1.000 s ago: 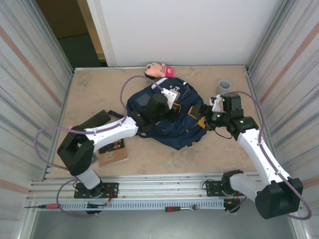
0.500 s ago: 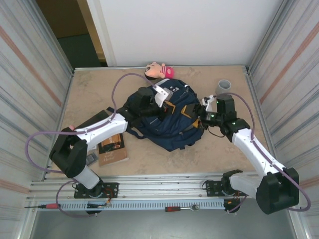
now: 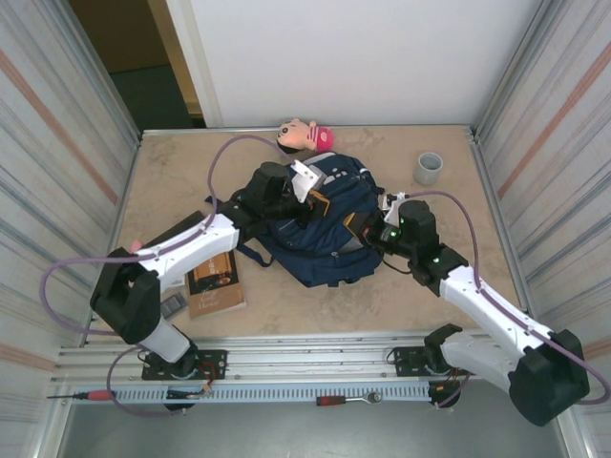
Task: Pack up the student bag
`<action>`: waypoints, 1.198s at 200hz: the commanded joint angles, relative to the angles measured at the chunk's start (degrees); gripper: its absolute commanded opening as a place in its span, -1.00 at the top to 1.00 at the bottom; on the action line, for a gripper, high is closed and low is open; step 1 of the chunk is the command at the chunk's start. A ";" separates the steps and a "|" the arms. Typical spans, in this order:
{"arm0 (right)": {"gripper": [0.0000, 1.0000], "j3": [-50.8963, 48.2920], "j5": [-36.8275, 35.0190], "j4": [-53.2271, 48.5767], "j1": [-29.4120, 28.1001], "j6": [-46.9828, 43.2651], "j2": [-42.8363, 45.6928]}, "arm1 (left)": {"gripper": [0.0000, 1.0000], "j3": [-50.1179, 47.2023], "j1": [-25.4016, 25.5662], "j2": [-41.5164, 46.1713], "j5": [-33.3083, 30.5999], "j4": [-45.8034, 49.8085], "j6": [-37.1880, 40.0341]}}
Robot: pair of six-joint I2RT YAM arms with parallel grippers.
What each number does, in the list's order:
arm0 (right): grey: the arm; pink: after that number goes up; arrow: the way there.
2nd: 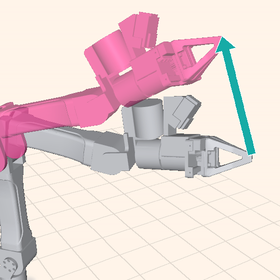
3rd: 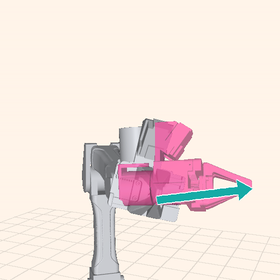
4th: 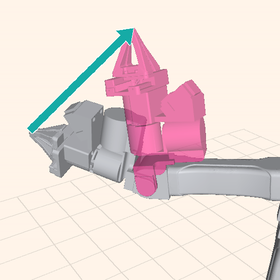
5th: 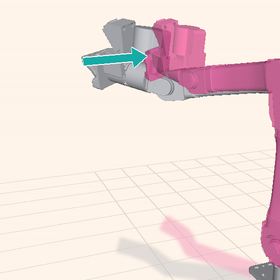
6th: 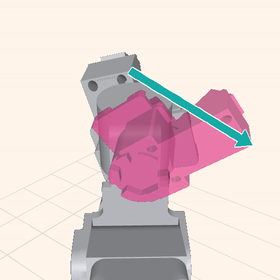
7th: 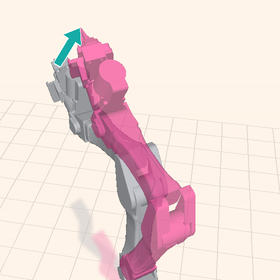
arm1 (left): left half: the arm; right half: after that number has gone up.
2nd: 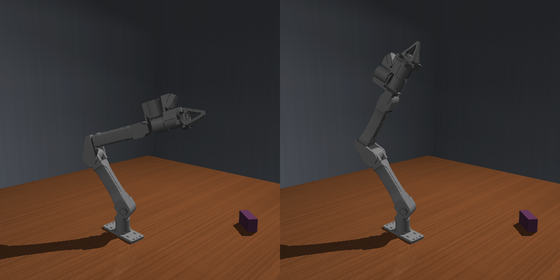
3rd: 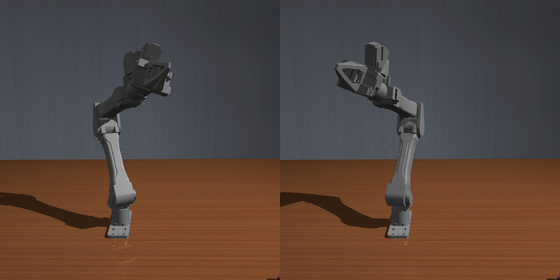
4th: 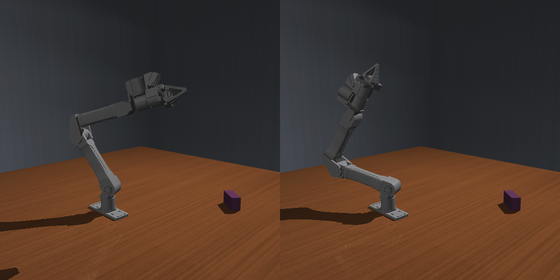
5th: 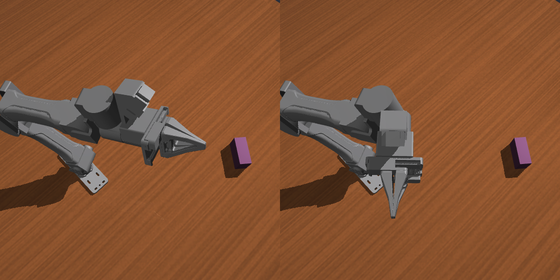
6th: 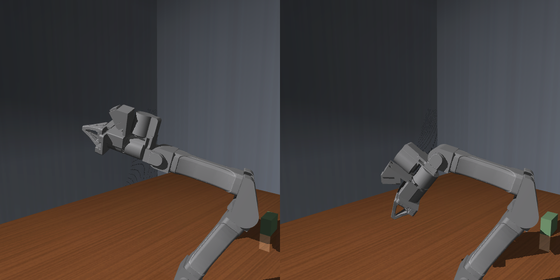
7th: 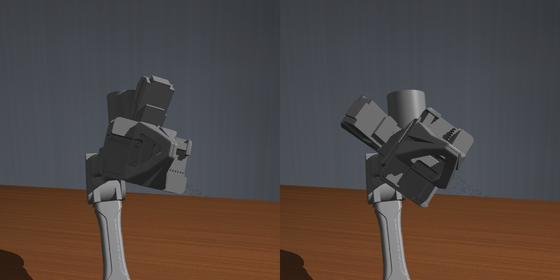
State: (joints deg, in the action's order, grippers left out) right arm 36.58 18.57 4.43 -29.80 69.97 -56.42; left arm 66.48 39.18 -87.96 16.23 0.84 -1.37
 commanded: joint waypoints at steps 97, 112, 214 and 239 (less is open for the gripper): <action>1.00 8.04 -22.26 4.00 -14.01 2.93 -4.30 | 0.14 -2.51 27.21 22.36 -44.33 32.29 -26.60; 1.00 8.67 -22.06 4.12 -14.23 2.82 -4.80 | 0.13 -1.51 29.87 20.01 -44.18 34.54 -31.96; 1.00 10.18 -20.17 3.68 -14.43 2.10 -5.34 | 0.15 2.56 31.62 10.27 -47.23 37.95 -43.97; 1.00 10.35 -20.06 3.69 -14.94 2.21 -5.36 | 0.14 3.22 31.63 8.19 -46.74 36.95 -44.70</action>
State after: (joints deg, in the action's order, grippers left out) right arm 43.62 -0.38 3.81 -43.94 72.05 -62.61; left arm 67.77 70.37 -77.95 -28.21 37.69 -43.03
